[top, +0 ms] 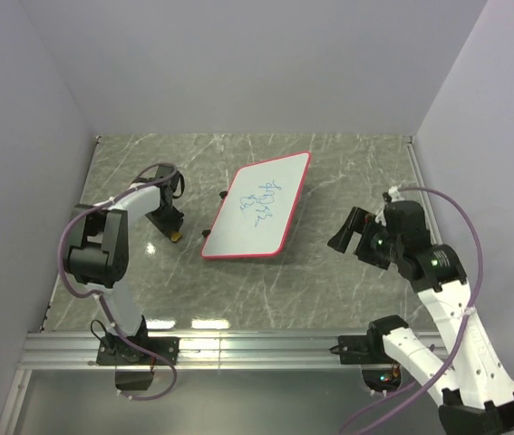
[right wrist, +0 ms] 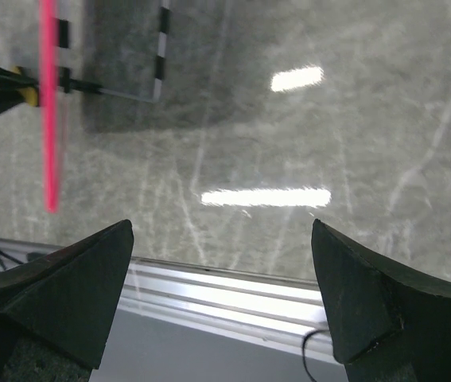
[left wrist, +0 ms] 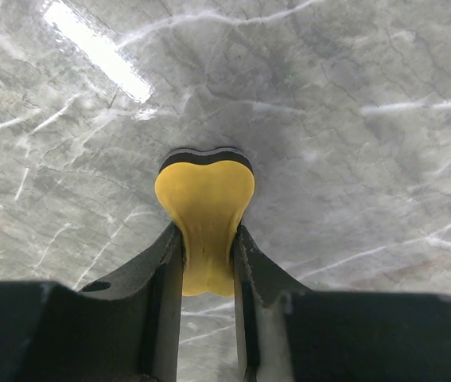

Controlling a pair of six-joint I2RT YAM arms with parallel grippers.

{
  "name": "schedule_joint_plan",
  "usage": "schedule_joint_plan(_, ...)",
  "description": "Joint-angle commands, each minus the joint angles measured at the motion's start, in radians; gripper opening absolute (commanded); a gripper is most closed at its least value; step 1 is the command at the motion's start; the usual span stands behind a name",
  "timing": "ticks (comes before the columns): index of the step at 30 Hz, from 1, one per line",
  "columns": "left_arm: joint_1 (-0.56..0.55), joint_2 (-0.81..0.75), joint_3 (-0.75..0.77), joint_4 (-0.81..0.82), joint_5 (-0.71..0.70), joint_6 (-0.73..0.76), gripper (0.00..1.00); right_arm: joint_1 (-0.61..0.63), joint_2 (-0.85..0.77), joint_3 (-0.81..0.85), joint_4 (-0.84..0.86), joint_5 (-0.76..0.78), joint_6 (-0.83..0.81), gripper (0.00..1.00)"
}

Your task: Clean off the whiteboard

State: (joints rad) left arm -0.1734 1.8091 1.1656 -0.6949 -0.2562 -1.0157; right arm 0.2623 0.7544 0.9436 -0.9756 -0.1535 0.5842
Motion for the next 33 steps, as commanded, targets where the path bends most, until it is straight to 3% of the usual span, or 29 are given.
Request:
schedule_joint_plan(1,0.003,-0.072,0.006,0.018,0.057,0.017,0.0,0.005,0.063,0.101,0.103,-0.079,-0.018,1.0)
schedule_joint_plan(7,-0.049,-0.12,0.13,0.017,0.153,0.101,0.0,0.005,0.209,0.204,0.25,-0.221,0.019,1.0)
schedule_joint_plan(17,-0.178,-0.071,0.449,-0.037,0.258,0.27,0.0,-0.018,0.563,0.426,0.261,-0.161,0.039,0.98)
schedule_joint_plan(22,-0.291,0.047,0.615,-0.075,0.336,0.331,0.0,-0.018,0.691,0.497,0.215,-0.164,0.039,0.96)
schedule_joint_plan(27,-0.405,0.171,0.847,-0.147,0.386,0.378,0.0,-0.011,0.766,0.466,0.276,-0.219,0.065,0.85)
schedule_joint_plan(31,-0.44,0.248,0.986,-0.212,0.408,0.391,0.0,0.021,0.827,0.463,0.282,-0.248,0.065,0.61)
schedule_joint_plan(33,-0.445,0.248,0.991,-0.236,0.405,0.399,0.0,0.031,0.85,0.466,0.278,-0.247,0.056,0.56)
